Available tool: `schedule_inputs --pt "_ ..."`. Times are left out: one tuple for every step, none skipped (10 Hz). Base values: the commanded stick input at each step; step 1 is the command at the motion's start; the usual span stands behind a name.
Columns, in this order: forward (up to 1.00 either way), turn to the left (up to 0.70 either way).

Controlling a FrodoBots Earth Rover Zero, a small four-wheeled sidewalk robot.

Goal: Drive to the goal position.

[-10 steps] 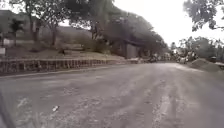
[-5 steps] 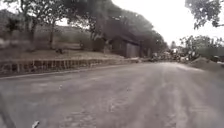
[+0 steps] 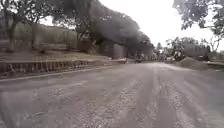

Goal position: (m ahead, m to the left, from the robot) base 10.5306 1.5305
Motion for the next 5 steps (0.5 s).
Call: schedule_inputs --pt "0.7 0.0" --pt "0.7 0.0" --pt "0.7 0.0" --pt "0.7 0.0" --pt "0.7 0.0"
